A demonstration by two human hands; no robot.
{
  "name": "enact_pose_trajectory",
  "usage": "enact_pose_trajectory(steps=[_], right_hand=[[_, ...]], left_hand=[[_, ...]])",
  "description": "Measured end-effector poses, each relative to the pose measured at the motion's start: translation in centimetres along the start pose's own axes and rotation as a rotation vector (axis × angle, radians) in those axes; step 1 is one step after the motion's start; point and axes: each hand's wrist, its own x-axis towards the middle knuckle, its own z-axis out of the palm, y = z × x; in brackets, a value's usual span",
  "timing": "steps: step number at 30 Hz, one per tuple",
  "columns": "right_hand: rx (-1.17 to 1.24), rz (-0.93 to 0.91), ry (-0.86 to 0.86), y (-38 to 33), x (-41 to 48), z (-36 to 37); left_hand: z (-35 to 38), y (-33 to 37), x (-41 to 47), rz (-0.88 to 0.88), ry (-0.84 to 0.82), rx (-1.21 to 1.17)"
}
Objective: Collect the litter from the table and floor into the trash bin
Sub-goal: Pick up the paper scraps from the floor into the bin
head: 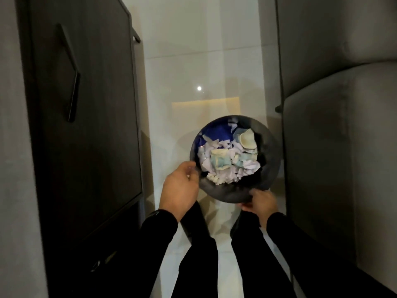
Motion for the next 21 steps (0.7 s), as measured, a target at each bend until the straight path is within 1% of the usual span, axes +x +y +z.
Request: enact_pose_trajectory(steps=[2, 5, 9, 14, 18, 21], right_hand=[[-0.025, -0.040, -0.021, -0.7, -0.7, 0.0], [0.007, -0.106, -0.057, -3.3, -3.6, 0.3], [0.014, -0.224, -0.097, -7.6, -9.9, -1.1], [0.018, -0.369, -0.146, -14.0, -21.6, -3.3], [0.005, -0.500, -0.213, -20.5, -33.3, -5.7], [-0.006, -0.590, -0.216, -24.5, -41.2, -8.3]], left_hand=[[-1.0, 0.4, -0.1, 0.020, 0.032, -0.005], [-3.5, 2.0, -0.7, 0.012, 0.069, -0.064], [-8.7, 6.4, -3.0, 0.095, 0.107, -0.105], [-17.0, 14.5, -10.0, 0.203, 0.149, -0.208], [-23.5, 21.5, -17.9, 0.337, 0.179, -0.242], [-27.8, 26.0, -23.1, 0.405, 0.221, -0.265]])
